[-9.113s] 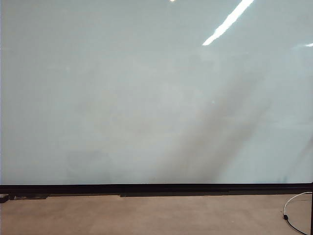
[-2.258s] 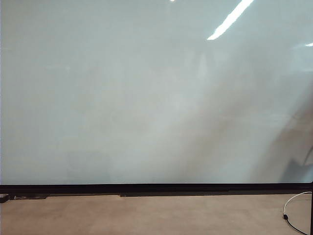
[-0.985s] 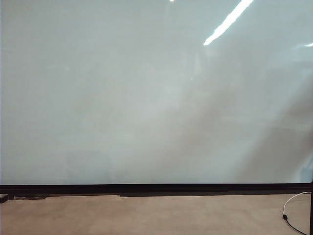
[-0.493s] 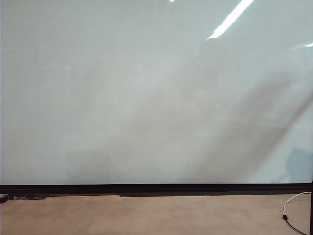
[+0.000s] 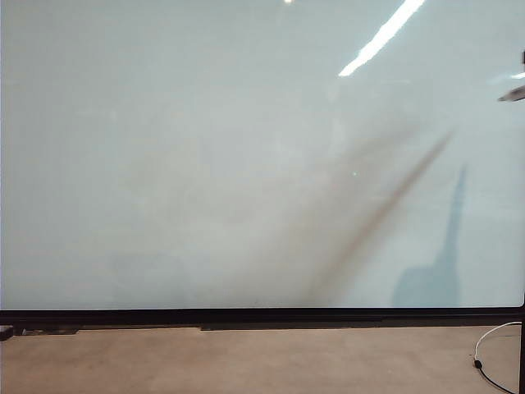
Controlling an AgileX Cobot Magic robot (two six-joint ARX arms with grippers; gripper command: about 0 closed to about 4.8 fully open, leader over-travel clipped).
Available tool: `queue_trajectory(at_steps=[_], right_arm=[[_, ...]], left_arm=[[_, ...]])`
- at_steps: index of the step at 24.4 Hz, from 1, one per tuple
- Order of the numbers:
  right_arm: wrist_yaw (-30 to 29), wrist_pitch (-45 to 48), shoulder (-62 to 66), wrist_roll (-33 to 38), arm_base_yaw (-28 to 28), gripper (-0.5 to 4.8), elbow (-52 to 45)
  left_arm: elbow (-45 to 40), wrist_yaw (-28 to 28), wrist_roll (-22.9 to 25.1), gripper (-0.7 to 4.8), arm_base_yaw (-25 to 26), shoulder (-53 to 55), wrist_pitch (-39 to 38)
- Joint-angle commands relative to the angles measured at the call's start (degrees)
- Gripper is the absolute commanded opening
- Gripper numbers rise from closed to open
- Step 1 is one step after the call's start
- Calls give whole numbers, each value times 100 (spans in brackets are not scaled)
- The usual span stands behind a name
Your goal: Pick up the pen on the shelf to the right of the whiteboard and draw a rectangle.
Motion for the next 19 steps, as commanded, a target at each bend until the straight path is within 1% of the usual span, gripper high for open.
queue_trajectory(at_steps=[1,5,7,8,10,13,16,19], right_arm=[[-33,-151,0,-282,444,-4,7],[-234,-225,11,-785,831,-3,17],[-382,-525,11,-909,990,-4,114],[-455,-815,11,-1036,1080,-4,232],[-496,-1257,13,-1196,1185,-3,415],[-557,-1681,26,-1390,1329,-4,619],[-599,-1836,188,-1576,1423,-3,739],[-761,-1945,688,-1779,1655,-3,973]], left_arm=[[15,24,24,-4,0,0,33],[15,24,24,-4,0,0,33],[17,24,24,-4,0,0,35],[15,24,24,-4,0,0,35],[15,22,24,-4,0,0,33],[17,24,24,-5,0,0,33],[15,22,24,-5,0,0,33],[15,24,24,-4,-2,0,33]])
